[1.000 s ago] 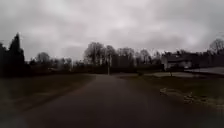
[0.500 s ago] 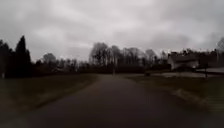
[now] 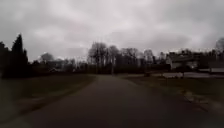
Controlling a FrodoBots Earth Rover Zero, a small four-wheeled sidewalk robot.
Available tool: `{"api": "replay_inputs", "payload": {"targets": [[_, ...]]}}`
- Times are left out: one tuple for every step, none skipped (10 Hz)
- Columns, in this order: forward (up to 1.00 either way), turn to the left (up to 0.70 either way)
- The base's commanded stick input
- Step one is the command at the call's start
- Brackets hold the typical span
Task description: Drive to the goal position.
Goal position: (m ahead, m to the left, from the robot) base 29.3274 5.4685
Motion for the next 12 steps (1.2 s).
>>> {"api": "replay_inputs", "payload": {"targets": [[1.00, 0.00], [1.00, 0.00], [1.00, 0.00], [1.00, 0.00], [1.00, 0.00], [1.00, 0.00], [1.00, 0.39], [1.00, 0.40], [1.00, 0.40], [1.00, 0.40], [1.00, 0.40], [1.00, 0.40]]}}
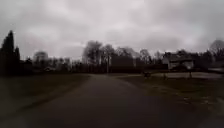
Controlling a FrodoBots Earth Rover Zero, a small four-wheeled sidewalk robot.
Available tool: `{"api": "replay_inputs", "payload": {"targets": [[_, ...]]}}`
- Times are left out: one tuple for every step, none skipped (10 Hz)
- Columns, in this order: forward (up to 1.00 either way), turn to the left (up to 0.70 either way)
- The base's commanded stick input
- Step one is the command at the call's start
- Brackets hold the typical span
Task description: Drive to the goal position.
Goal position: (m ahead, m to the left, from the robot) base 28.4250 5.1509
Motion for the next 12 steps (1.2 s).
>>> {"api": "replay_inputs", "payload": {"targets": [[1.00, 0.10], [1.00, 0.00], [1.00, 0.00], [1.00, 0.00], [1.00, 0.00], [1.00, 0.00], [1.00, 0.00], [1.00, 0.00], [1.00, 0.00], [1.00, 0.00], [1.00, 0.00], [1.00, 0.00]]}}
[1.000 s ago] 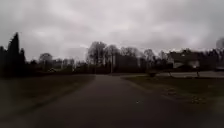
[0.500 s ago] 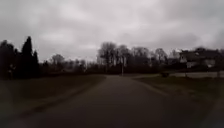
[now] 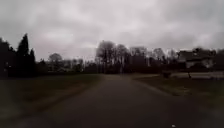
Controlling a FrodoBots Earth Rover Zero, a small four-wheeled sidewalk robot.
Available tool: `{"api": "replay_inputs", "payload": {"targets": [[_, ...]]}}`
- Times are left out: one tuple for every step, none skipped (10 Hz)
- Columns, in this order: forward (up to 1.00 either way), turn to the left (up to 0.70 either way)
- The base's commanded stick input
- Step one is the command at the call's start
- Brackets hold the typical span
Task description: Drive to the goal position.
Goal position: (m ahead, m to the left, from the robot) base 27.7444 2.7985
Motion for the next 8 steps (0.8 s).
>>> {"api": "replay_inputs", "payload": {"targets": [[1.00, 0.00], [1.00, 0.00], [1.00, 0.00], [1.00, 0.00], [1.00, 0.00], [1.00, 0.00], [1.00, 0.00], [1.00, 0.00]]}}
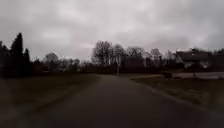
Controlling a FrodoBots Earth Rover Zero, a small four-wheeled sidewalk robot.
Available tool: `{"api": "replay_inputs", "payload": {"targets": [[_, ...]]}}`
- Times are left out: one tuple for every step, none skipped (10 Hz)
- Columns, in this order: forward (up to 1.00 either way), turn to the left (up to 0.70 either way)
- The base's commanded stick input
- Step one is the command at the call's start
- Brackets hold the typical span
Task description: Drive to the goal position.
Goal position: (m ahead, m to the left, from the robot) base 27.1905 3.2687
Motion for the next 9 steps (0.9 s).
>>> {"api": "replay_inputs", "payload": {"targets": [[1.00, 0.00], [1.00, 0.00], [1.00, 0.00], [1.00, 0.00], [1.00, 0.00], [1.00, 0.00], [1.00, 0.00], [1.00, 0.00], [1.00, 0.00]]}}
